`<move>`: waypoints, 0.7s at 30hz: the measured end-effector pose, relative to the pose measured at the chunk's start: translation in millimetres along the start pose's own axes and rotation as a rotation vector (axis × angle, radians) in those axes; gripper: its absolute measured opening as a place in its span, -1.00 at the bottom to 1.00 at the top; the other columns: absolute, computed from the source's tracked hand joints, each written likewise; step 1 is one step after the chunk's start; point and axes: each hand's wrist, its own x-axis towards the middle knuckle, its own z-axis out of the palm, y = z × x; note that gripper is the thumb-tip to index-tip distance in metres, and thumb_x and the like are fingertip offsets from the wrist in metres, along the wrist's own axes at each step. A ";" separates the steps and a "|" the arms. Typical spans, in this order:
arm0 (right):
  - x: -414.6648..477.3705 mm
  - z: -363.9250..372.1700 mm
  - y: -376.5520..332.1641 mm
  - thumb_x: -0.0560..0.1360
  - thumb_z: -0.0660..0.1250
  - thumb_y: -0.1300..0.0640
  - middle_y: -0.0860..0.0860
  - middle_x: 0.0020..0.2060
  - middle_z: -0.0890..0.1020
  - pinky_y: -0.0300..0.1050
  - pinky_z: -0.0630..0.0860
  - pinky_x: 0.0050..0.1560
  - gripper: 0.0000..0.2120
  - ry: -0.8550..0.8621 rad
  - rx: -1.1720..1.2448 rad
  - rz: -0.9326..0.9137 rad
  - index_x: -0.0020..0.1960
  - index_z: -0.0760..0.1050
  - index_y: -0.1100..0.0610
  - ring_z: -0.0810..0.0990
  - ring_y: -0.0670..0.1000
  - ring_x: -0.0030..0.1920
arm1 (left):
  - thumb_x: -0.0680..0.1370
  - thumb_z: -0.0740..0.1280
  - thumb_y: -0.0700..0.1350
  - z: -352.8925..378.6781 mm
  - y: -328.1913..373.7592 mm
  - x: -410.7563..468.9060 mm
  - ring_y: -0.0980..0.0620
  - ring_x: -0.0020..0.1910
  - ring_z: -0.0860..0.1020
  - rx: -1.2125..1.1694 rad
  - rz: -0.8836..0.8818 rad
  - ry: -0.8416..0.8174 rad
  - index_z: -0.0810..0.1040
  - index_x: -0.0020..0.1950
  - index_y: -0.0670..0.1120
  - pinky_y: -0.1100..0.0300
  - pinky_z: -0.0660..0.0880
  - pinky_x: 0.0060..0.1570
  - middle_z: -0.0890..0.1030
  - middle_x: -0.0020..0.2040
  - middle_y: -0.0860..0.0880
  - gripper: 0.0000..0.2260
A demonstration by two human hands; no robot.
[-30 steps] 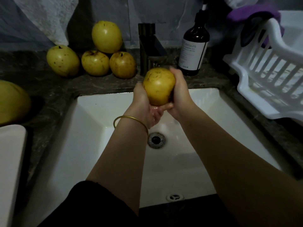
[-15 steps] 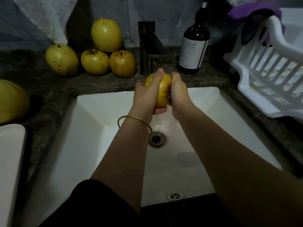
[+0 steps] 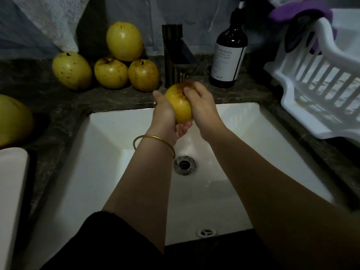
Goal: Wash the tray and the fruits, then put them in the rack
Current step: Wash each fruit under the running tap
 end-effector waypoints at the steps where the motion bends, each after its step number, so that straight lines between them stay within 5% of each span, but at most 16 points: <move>1: 0.1 0.1 0.7 0.62 0.14 0.10 0.06 0.17 0.51 -0.02 0.51 0.14 -0.71 0.029 0.005 0.016 0.33 0.39 0.08 0.52 0.04 0.14 | 0.54 0.03 0.37 2.3 -0.3 -1.0 -0.08 -0.31 0.64 -0.007 0.013 -0.026 0.46 0.19 -0.13 0.19 0.61 -0.36 0.63 -0.13 -0.19 -0.39; 3: 0.8 -0.9 2.5 0.63 0.12 0.05 0.04 0.14 0.50 -0.02 0.52 0.14 -0.70 0.088 -0.001 0.049 0.33 0.37 0.07 0.52 0.02 0.11 | 0.49 0.17 0.37 6.8 -2.9 -1.2 -0.17 -0.04 0.65 0.009 0.042 -0.090 0.43 0.32 -0.09 -0.10 0.61 -0.11 0.62 0.08 -0.19 -0.37; 5: 1.5 -2.4 3.4 0.64 0.11 0.03 0.01 0.07 0.50 -0.05 0.53 0.07 -0.73 0.126 0.013 0.075 0.30 0.37 0.04 0.52 -0.01 0.05 | 0.45 0.26 0.35 8.3 -5.0 -3.3 -0.20 0.03 0.62 0.049 0.073 -0.109 0.39 0.37 -0.07 -0.19 0.59 -0.06 0.58 0.17 -0.19 -0.34; 9: 3.4 -6.6 2.7 0.63 0.10 0.02 -0.01 0.02 0.50 -0.14 0.50 -0.10 -0.76 0.176 0.079 0.110 0.26 0.38 0.02 0.51 -0.03 -0.01 | 0.45 0.32 0.28 10.0 -4.5 -9.7 -0.11 0.01 0.62 0.160 0.160 -0.121 0.30 0.40 -0.06 0.07 0.63 -0.26 0.53 0.21 -0.15 -0.35; 12: 5.5 -5.1 2.6 0.63 0.08 0.00 0.04 0.16 0.47 0.00 0.46 0.13 -0.68 0.203 0.127 0.192 0.35 0.35 0.01 0.47 0.06 0.17 | 0.45 0.36 0.22 10.3 -6.6 -13.9 -0.07 0.00 0.59 0.275 0.219 -0.116 0.16 0.45 0.01 0.22 0.60 -0.36 0.46 0.23 -0.11 -0.32; 18: 5.6 -4.4 0.4 0.60 0.11 0.00 0.06 0.10 0.50 0.13 0.45 0.24 -0.79 0.195 0.123 0.214 0.19 0.38 0.01 0.49 0.06 0.12 | 0.50 0.22 0.31 10.5 -8.0 -11.6 0.03 -0.21 0.58 0.453 0.345 -0.038 0.05 0.50 0.02 0.18 0.62 -0.33 0.42 0.12 -0.05 -0.29; 21: 5.4 -3.8 -0.3 0.59 0.15 0.02 0.10 0.13 0.52 0.16 0.48 0.22 -0.72 0.181 0.145 0.227 0.26 0.41 0.06 0.52 0.10 0.12 | 0.48 0.22 0.34 12.5 -8.2 -13.1 -0.08 -0.10 0.62 0.424 0.318 -0.030 0.10 0.46 0.01 0.10 0.63 -0.31 0.46 0.16 -0.10 -0.31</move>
